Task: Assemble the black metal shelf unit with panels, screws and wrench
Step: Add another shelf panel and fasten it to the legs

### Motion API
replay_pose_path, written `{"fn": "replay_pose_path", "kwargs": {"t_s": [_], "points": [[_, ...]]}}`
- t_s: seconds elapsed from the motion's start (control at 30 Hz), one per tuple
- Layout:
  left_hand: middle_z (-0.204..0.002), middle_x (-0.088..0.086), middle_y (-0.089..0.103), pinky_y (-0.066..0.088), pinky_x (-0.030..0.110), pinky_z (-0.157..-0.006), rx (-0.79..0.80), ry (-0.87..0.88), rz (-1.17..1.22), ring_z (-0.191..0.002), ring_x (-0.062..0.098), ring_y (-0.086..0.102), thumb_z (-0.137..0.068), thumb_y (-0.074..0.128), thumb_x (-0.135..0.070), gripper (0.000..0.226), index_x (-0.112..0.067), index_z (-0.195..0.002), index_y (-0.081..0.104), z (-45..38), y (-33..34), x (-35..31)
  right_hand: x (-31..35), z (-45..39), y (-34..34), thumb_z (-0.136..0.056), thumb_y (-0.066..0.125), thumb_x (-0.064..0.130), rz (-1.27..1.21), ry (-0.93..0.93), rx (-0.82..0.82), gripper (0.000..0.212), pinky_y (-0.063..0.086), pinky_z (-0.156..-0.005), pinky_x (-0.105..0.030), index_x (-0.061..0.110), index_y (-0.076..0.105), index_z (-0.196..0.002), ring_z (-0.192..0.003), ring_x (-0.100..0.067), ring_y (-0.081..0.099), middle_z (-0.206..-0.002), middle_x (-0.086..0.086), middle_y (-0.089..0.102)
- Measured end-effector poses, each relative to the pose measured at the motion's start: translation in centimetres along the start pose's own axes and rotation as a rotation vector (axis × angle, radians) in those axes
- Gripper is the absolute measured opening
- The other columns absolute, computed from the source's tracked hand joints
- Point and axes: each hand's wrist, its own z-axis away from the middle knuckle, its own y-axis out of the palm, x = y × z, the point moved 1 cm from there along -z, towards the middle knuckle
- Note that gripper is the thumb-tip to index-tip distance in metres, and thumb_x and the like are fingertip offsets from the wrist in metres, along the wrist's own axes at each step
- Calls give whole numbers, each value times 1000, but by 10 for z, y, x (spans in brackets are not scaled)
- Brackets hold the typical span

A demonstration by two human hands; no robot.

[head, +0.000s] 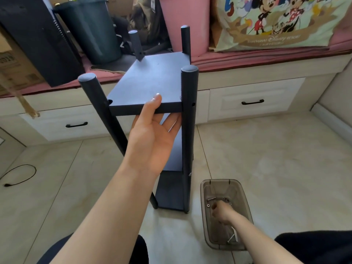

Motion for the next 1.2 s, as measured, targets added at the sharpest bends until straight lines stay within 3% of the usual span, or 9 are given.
{"fn": "replay_pose_path", "kwargs": {"t_s": [0.07,0.13,0.3,0.43,0.63,0.77,1.03,1.2], "points": [[-121,8,69,44,48,-112,18,2,-2,-119,32,66,-98,58,-21,25,-12,-121,56,-1,-2,1,-2,-16,-1,-98,48,8,-12,-19,-16,39,49,-90,-27,13,49,-137,-119,-25,57,-133,-11,56],[-116,7,71,44,47,-112,31,5,-6,-120,32,66,-97,59,-21,22,-13,-117,59,-1,-4,1,-3,-30,1,-96,51,8,-16,-61,-18,47,44,-102,-29,14,43,-142,-127,-24,53,-141,-9,53],[-114,8,70,47,45,-109,51,0,0,-121,34,65,-94,62,-19,10,-15,-95,71,0,-6,1,-4,-57,6,-99,50,12,30,-85,-12,33,41,-101,-28,7,49,-131,-126,-24,53,-137,-12,55],[-113,7,70,47,46,-110,34,7,-17,-122,34,64,-90,63,-21,11,-16,-89,72,-1,-6,1,-8,-69,7,-96,52,12,67,-79,11,36,42,-102,-32,5,54,-131,-125,-28,54,-135,-15,57],[-111,8,72,47,47,-110,47,4,-48,-123,34,64,-92,62,-22,17,-15,-81,73,0,-6,0,-3,-75,14,-100,38,4,110,-119,3,20,41,-96,-27,8,57,-103,-102,-17,58,-111,-7,60],[-107,7,73,47,46,-109,41,5,-54,-123,33,64,-90,62,-23,17,-15,-80,72,-1,-5,0,-1,-74,18,-100,39,5,143,-129,-80,28,42,-97,-30,4,56,-122,-118,-27,56,-127,-15,58],[-108,7,73,48,45,-108,44,-5,-37,-124,34,63,-90,63,-22,17,-17,-77,72,-1,-5,1,-14,-70,30,-102,33,4,219,-212,-188,31,38,-101,-25,7,58,-121,-122,-22,55,-131,-11,58],[-107,7,72,47,47,-110,56,-2,-34,-125,34,62,-91,64,-22,17,-18,-75,70,0,-6,1,-15,-64,28,-102,34,4,171,-138,-169,32,38,-102,-24,9,59,-122,-123,-20,55,-132,-9,60]]}}
